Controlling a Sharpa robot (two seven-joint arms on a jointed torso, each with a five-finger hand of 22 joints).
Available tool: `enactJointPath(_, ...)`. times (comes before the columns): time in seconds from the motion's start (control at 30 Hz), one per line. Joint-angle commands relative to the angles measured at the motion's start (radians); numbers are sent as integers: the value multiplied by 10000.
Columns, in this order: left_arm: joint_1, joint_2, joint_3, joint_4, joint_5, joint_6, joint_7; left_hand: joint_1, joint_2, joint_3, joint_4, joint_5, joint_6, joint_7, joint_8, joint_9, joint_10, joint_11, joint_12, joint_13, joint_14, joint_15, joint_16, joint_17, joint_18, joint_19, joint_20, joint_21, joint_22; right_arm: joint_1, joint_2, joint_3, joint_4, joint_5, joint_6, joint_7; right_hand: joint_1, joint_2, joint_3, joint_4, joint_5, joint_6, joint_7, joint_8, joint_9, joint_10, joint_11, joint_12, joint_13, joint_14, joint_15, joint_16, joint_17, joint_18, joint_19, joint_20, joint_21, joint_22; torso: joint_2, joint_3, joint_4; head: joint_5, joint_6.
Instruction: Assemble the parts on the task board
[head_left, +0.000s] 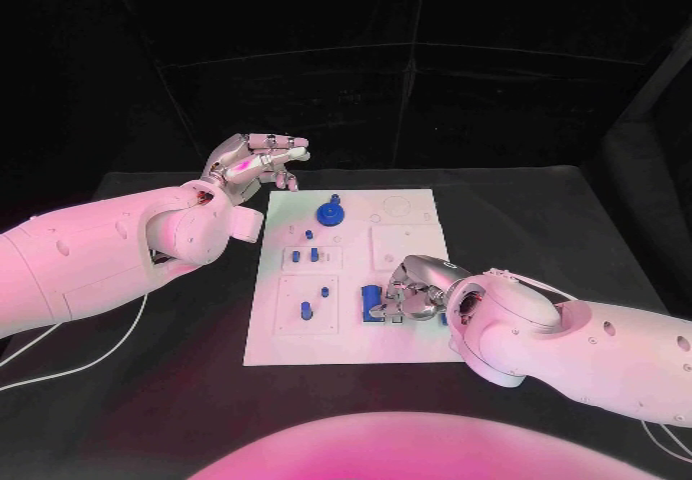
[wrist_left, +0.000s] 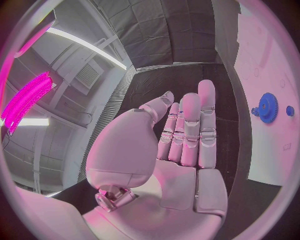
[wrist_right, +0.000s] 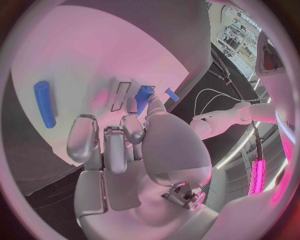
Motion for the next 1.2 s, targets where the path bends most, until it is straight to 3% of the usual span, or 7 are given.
enactJointPath(0.03,13,7,5,1,19,115,14,-35,80,-70,3,27,-47,9,16,-3,-47,6,37,-15,-88,7,-22,-17,137,-33,26,-56,-14,7,-21,-5,-23,-244,-3,-76,55,-2,-36,-62,22,69,-16,47,16,26,-56,-2,14,666,-71,55,570,-105,48,-32,51,5,-6,4,-8,5,-3)
enactJointPath(0.27,13,-22,4,8,19,116,8,-35,80,-70,3,27,-47,9,16,-3,-47,6,37,-15,-88,7,-22,-17,137,-33,26,-56,-14,9,-555,-5,305,341,-521,821,-273,-233,-460,105,10,-105,68,-32,9,5,7,-64,-6,656,-31,28,530,-99,16,-14,19,-42,-7,-2,-29,19,9)
enactJointPath(0.6,13,-67,2,19,19,107,-1,-35,80,-70,3,27,-47,9,16,-3,-47,6,37,-15,-88,7,-22,-17,137,-33,26,-56,-14,20,-2201,-3,1222,2080,-1083,2035,-275,-190,-717,253,278,-546,238,-378,-100,-47,151,-114,0,656,86,20,529,-79,-46,82,-39,-138,-23,7,-51,-69,51)
enactJointPath(0.73,13,-69,0,16,19,104,-1,-35,80,-70,3,27,-47,9,16,-3,-47,6,37,-15,-88,7,-22,-17,137,-33,26,-56,-14,28,-2886,-3,1318,2072,-714,1719,45,123,-604,169,562,-548,272,-487,-133,-134,171,-276,-123,648,107,-1,495,-68,-71,113,-62,-177,-20,-2,-59,-211,86)
enactJointPath(0.8,13,-72,0,25,19,102,1,-35,80,-70,3,27,-47,9,16,-3,-47,6,37,-15,-88,7,-22,-17,137,-33,26,-56,-14,30,-3055,-4,1240,1823,-524,1521,68,206,-623,186,375,-575,295,-563,-160,-204,195,-428,-252,642,125,-12,479,-63,-87,129,-79,-204,-15,-17,-63,-259,82)
enactJointPath(1.1,14,-84,0,56,19,115,10,-37,97,-91,14,26,-55,7,24,-2,-70,5,56,-16,-99,7,-13,-31,139,-29,28,-75,-30,20,-3051,-9,738,-88,59,374,-79,134,-934,348,107,-441,294,-694,-188,-225,204,-595,-370,642,143,-20,486,-74,-54,164,-48,-127,2,21,-80,-488,69)
enactJointPath(1.2,14,-91,0,61,19,119,10,-37,97,-91,14,26,-55,7,24,-2,-70,5,56,-16,-99,7,-13,-31,139,-29,28,-75,-30,16,-2952,-10,634,-514,205,41,-180,101,-1068,473,21,-298,249,-666,-160,-190,174,-588,-350,644,124,-20,494,-79,-35,151,-31,-90,2,3,-45,-513,69)
